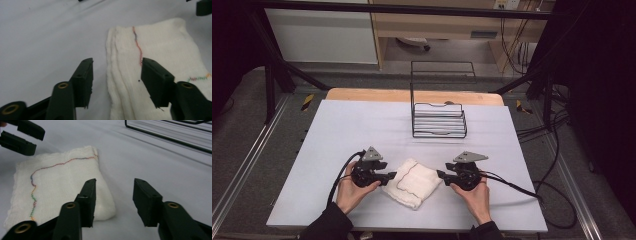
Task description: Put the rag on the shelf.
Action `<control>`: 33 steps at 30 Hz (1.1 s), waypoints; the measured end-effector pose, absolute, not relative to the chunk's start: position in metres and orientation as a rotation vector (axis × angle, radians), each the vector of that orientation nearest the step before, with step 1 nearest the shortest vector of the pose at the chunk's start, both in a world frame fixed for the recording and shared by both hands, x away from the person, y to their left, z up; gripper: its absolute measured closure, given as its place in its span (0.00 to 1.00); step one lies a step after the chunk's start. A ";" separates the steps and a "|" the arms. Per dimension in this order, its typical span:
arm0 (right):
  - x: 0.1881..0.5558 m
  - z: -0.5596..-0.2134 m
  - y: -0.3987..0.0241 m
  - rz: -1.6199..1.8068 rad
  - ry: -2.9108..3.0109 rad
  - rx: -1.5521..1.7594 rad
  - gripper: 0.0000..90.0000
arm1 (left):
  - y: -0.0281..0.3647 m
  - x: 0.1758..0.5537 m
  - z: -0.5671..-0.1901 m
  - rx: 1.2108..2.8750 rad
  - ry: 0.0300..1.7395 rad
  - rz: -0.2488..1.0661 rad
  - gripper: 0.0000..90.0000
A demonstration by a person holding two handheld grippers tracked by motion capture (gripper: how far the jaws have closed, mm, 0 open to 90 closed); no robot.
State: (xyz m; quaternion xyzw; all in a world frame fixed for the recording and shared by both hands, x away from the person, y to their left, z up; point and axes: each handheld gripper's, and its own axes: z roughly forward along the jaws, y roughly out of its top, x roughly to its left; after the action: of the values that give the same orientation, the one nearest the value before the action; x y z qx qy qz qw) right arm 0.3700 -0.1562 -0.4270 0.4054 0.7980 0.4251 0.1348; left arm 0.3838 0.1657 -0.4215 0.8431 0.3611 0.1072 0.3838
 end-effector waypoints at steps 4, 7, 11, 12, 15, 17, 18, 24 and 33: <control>0.368 -0.426 -0.167 1.244 2.289 1.166 0.40 | 0.157 0.398 -0.418 2.119 0.938 0.272 0.38; 0.366 -0.430 -0.179 1.269 2.277 1.193 0.25 | 0.146 0.408 -0.416 2.135 0.938 0.284 0.31; 0.365 -0.436 -0.185 1.272 2.281 1.229 0.17 | 0.132 0.421 -0.417 2.122 0.957 0.284 0.30; 0.364 -0.437 -0.187 1.273 2.284 1.228 0.16 | 0.129 0.424 -0.419 2.124 0.957 0.293 0.30; 0.363 -0.440 -0.189 1.274 2.290 1.246 0.11 | 0.119 0.432 -0.426 2.141 0.963 0.269 0.33; 0.361 -0.443 -0.190 1.274 2.288 1.257 0.07 | 0.114 0.437 -0.431 2.148 0.963 0.258 0.39; 0.361 -0.443 -0.190 1.274 2.288 1.257 0.07 | 0.111 0.439 -0.433 2.159 0.962 0.256 0.39; 0.358 -0.444 -0.189 1.281 2.300 1.267 0.06 | 0.103 0.445 -0.443 2.193 0.964 0.243 0.50; 0.356 -0.443 -0.187 1.294 2.292 1.282 0.06 | 0.103 0.445 -0.445 2.191 0.963 0.175 0.67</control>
State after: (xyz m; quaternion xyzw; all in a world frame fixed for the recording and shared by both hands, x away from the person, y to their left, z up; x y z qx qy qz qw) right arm 0.3557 -0.1870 -0.4434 0.4353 0.7785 0.4394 0.1070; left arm 0.4452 0.1030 -0.4449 0.8510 0.3738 0.0679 0.3625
